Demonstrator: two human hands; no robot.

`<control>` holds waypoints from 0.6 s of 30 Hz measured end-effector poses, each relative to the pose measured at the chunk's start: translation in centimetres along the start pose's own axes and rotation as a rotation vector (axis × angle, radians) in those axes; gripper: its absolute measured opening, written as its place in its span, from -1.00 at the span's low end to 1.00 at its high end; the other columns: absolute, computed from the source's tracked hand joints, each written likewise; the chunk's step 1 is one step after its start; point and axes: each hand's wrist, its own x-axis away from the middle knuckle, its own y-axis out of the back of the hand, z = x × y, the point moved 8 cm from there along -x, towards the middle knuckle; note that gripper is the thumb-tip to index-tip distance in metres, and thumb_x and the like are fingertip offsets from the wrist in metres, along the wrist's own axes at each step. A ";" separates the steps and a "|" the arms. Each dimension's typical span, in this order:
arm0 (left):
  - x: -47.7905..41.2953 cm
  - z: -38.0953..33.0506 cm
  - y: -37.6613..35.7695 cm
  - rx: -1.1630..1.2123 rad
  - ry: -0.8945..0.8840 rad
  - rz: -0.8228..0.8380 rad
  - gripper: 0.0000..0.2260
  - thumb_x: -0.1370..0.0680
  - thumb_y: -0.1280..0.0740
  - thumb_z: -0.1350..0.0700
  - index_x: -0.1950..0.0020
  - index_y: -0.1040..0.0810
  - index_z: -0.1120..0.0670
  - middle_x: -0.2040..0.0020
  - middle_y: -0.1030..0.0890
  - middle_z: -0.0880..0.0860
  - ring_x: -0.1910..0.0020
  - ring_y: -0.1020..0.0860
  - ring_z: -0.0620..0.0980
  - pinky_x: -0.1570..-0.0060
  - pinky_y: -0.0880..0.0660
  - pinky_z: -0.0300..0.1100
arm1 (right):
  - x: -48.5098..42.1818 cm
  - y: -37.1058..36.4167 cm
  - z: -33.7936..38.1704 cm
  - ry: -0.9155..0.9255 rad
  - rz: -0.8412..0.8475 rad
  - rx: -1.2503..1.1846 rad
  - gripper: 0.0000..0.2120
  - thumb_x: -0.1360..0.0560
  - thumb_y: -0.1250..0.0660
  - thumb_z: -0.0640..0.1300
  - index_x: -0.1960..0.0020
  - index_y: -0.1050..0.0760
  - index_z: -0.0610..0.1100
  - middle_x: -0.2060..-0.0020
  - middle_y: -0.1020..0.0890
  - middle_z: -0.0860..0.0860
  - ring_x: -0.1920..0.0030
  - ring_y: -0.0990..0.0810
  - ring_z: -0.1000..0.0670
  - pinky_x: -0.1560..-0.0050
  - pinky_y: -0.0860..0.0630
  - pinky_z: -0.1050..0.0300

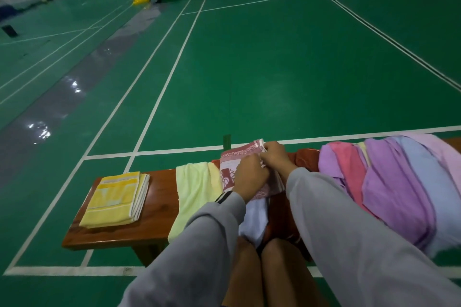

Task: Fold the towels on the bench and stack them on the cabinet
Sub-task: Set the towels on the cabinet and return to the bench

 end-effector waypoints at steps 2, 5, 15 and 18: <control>0.2 -0.3 -0.9 -0.011 -0.021 0.035 -0.87 -0.54 -0.32 0.17 0.12 -0.60 0.21 0.13 -0.67 0.20 0.25 -0.54 0.13 0.33 -0.33 -0.13 | 0.1 0.3 -0.6 -0.007 0.007 0.020 -0.68 -0.43 -0.39 -0.27 0.39 -0.32 -0.08 0.43 -0.42 -0.02 0.38 -0.39 -0.03 0.40 -0.22 0.12; 0.7 -0.8 -2.8 -0.122 -0.042 0.220 -0.84 -0.60 -0.30 0.10 0.13 -0.55 0.15 0.08 -0.67 0.23 0.23 -0.48 0.09 0.39 -0.26 -0.19 | 0.5 -0.4 -2.5 -0.084 0.079 0.134 -0.81 -0.40 -0.40 -0.20 0.32 -0.42 -0.12 0.29 -0.58 -0.14 0.21 -0.57 -0.17 0.24 -0.45 0.09; -0.9 7.5 2.4 -0.091 0.318 -0.070 -0.79 -0.45 -0.36 0.12 -0.06 -0.64 0.04 -0.03 -0.66 0.07 -0.05 -0.59 0.10 -0.08 -0.51 -0.01 | 2.2 -1.9 -3.1 -0.172 0.186 0.107 -0.70 -0.53 -0.42 -0.02 -0.18 -0.63 -0.16 -0.16 -0.68 -0.11 0.10 -0.63 -0.05 0.16 -0.46 0.21; 0.3 13.6 2.1 0.058 0.628 0.003 -0.48 -0.47 -0.46 -0.03 -0.32 -0.41 0.16 -0.24 -0.54 0.17 -0.21 -0.54 0.23 -0.22 -0.52 0.10 | 2.3 -2.6 -4.1 -0.181 0.269 -0.001 -0.63 -0.52 -0.47 0.01 -0.24 -0.63 -0.17 -0.20 -0.67 -0.09 0.02 -0.64 -0.06 0.01 -0.54 0.16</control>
